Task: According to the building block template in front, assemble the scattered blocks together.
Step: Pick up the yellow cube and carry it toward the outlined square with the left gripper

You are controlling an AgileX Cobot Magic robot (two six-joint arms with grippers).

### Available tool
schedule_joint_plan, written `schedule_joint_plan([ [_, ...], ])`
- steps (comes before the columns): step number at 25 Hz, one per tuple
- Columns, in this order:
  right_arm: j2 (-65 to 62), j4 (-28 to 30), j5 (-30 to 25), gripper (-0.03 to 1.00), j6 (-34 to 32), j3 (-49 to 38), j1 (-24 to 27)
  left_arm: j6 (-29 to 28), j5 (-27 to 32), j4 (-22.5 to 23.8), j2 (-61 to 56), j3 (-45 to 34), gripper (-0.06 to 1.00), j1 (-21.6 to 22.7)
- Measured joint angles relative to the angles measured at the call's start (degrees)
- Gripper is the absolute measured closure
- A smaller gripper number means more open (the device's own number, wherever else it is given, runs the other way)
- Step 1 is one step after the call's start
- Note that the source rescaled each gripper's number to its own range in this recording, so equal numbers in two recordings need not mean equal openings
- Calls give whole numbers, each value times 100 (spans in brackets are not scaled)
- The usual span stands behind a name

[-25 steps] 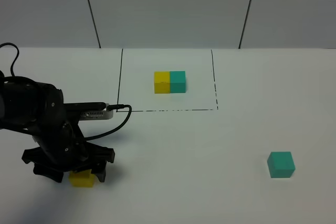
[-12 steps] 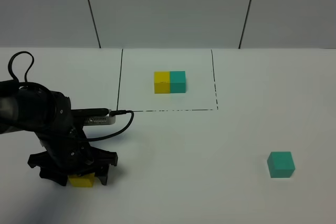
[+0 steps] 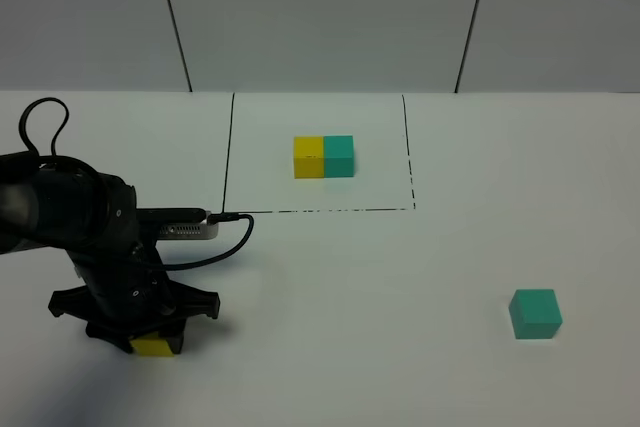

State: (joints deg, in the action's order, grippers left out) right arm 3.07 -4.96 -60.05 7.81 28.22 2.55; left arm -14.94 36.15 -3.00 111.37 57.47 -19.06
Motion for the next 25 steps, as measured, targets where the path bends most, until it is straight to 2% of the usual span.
schedule_joint_plan([
  [8, 0, 0, 0, 38, 0, 0, 0, -6, 0, 139, 0, 32, 94, 0],
  [10, 0, 0, 0, 38, 0, 0, 0, 19, 0, 361, 7, 126, 94, -13],
  [13, 0, 0, 0, 38, 0, 0, 0, 257, 77, 957, 32, 494, 94, -20],
  [15, 0, 0, 0, 38, 0, 0, 0, 861, 349, 1114, 32, 837, 94, -32],
  [17, 0, 0, 0, 38, 0, 0, 0, 1746, 701, 967, 32, 1218, 94, -39],
  [22, 0, 0, 0, 38, 0, 0, 0, 4583, 1369, -112, 32, 2118, 94, -72],
  [25, 0, 0, 0, 38, 0, 0, 0, 5895, 1537, -373, 38, 2465, 94, -237],
])
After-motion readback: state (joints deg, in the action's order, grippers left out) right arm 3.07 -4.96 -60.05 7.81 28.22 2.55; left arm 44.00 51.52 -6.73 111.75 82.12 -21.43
